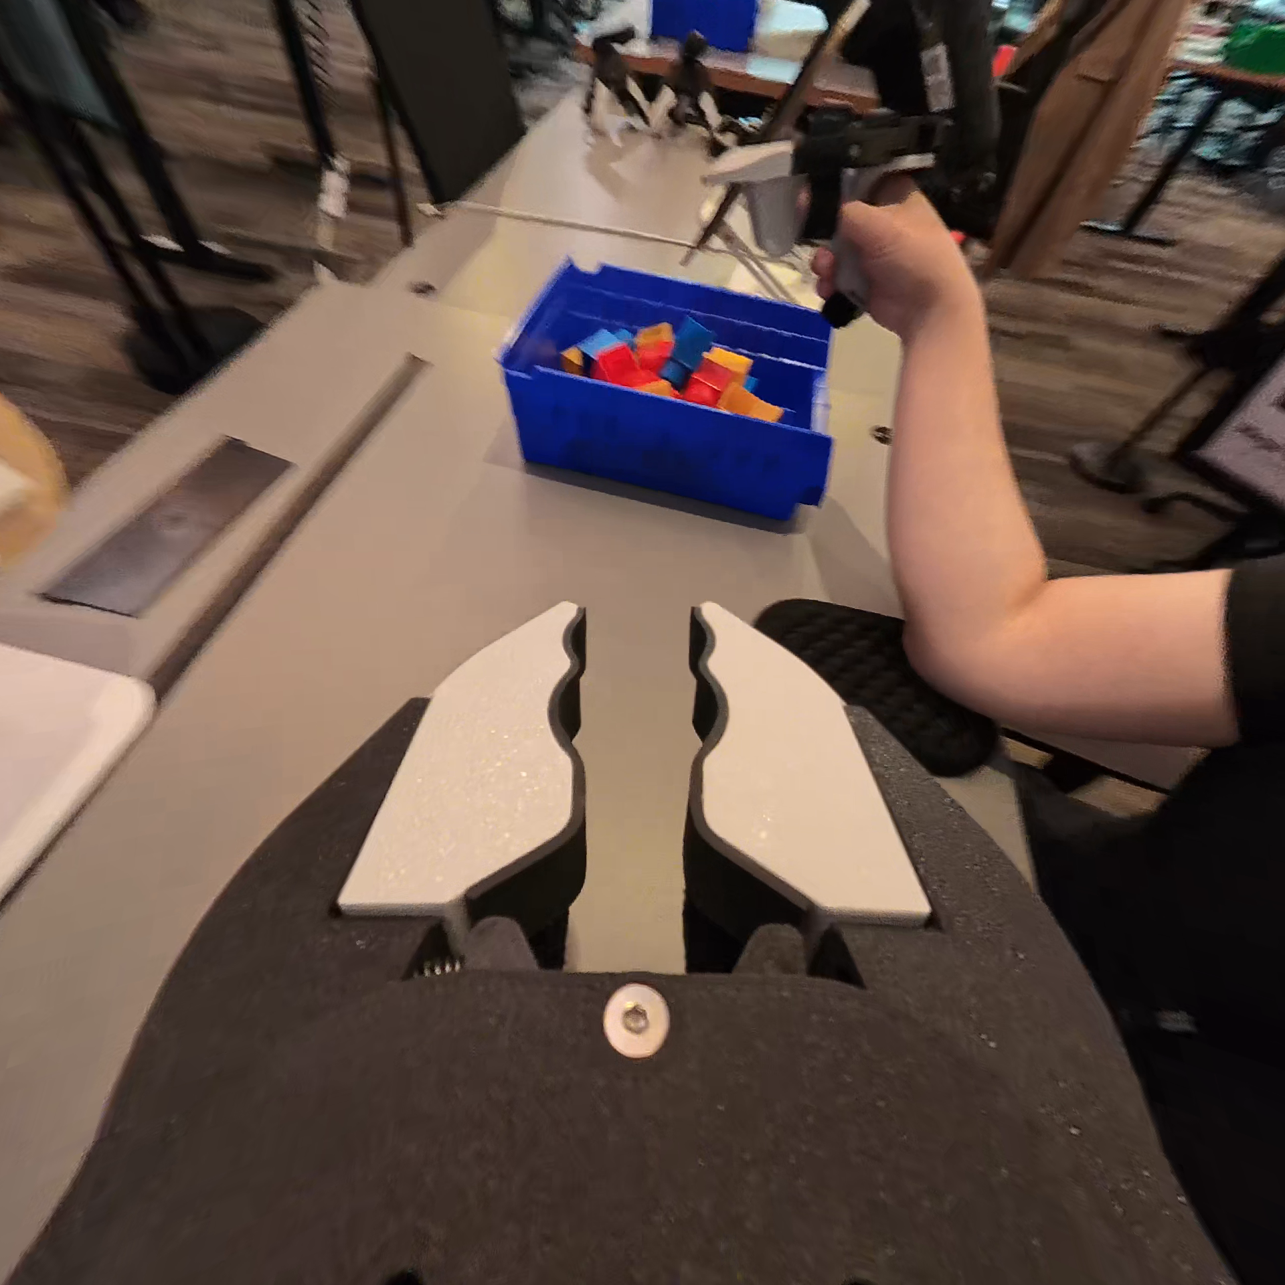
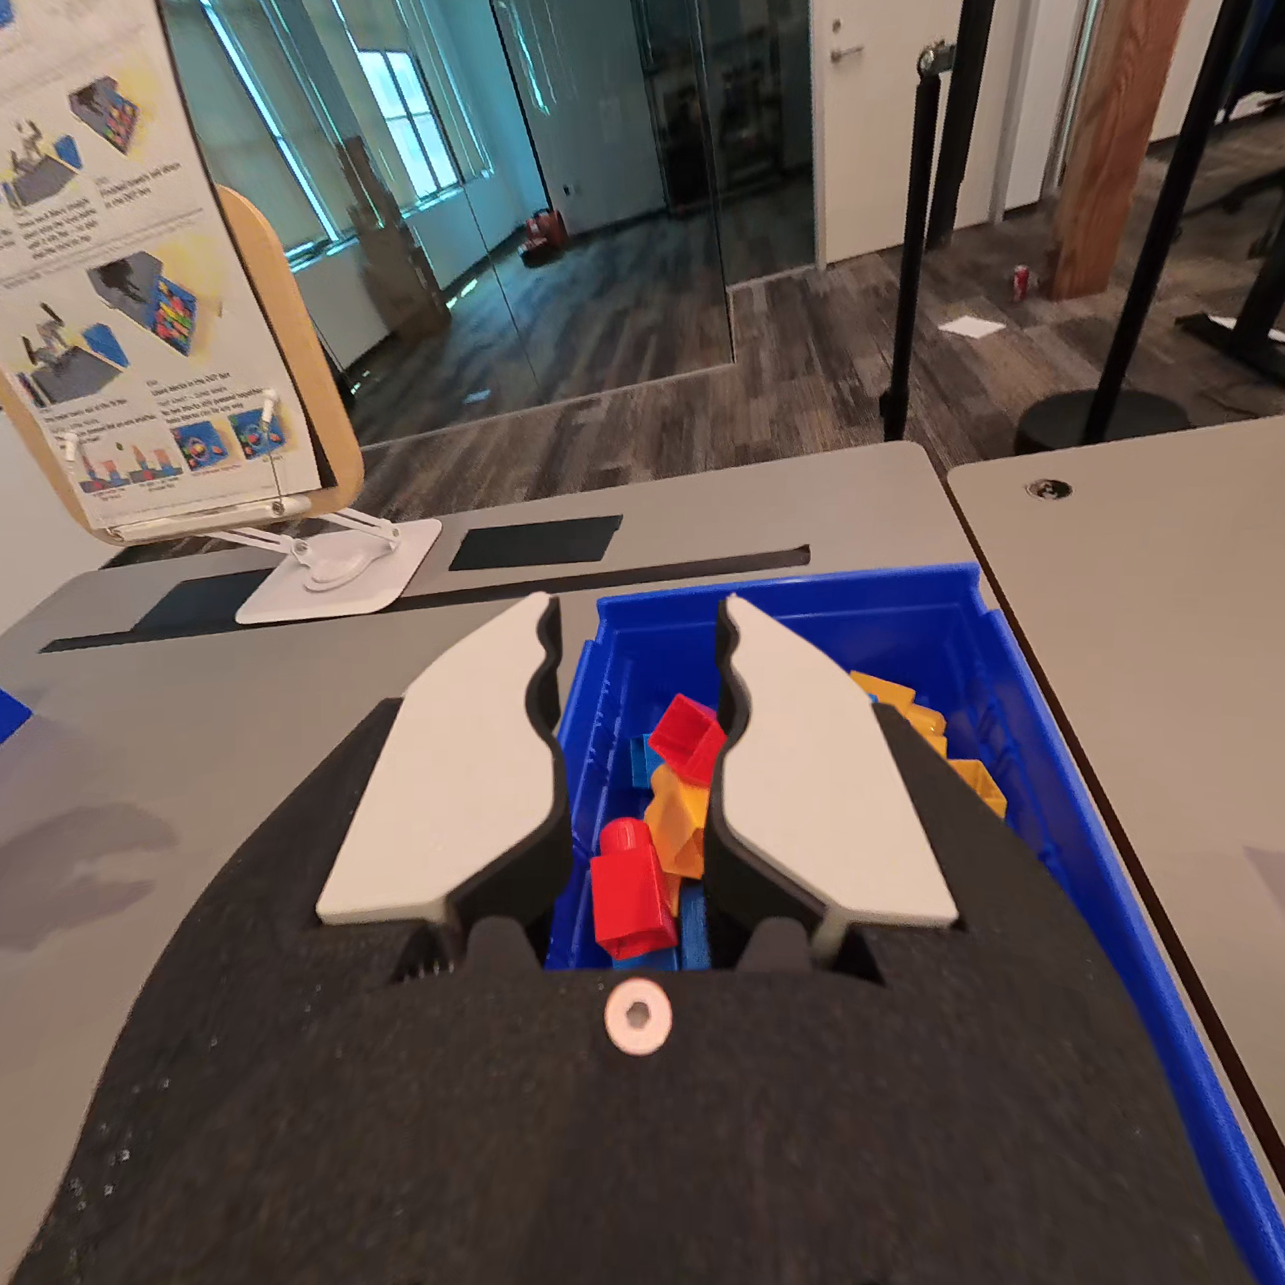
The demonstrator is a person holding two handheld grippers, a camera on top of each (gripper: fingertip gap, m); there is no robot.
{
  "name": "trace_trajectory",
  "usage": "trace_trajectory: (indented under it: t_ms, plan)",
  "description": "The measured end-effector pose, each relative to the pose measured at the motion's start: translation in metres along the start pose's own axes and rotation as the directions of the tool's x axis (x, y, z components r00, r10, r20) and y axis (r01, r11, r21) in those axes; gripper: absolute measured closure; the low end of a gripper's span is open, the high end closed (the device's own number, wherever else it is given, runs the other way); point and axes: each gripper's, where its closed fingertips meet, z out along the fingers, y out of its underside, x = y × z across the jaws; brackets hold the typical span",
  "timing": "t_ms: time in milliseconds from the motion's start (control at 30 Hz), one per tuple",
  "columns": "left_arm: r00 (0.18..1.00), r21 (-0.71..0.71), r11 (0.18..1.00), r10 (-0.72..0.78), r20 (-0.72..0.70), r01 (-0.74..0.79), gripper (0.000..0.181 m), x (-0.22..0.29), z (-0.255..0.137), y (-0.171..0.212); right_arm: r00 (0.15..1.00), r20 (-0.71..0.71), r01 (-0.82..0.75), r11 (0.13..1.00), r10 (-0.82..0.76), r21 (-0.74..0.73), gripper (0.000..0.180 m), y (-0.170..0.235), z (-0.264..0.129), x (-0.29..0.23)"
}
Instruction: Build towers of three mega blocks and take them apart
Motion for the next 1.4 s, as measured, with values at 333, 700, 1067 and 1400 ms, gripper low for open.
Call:
trace_trajectory:
  t_ms: [333,700,1067,1400]
  plan:
    - [0.82,0.057,0.981,0.124,0.558,-0.187,0.118,-0.025,-0.128,-0.005,0.999,0.041,0.03,0.998,-0.029,-0.047,0.139,0.006,0.016,-0.012]
    - [0.237,0.005,0.966,-0.068,0.969,0.257,0.126,-0.106,-0.444,0.168,0.981,0.12,0.153,0.988,-0.149,-0.024,0.136,-0.019,0.024,-0.069]
    - [0.25,0.095,0.666,-0.403,0.88,0.74,0.122,-0.137,-0.489,0.325,0.769,0.548,0.345,0.936,-0.329,0.077,0.134,-0.015,0.014,-0.237]
    - [0.224,0.002,0.422,-0.486,0.845,0.907,0.172,-0.141,-0.453,0.381,0.823,0.517,0.307,0.95,-0.236,-0.056,0.134,0.031,-0.026,-0.219]
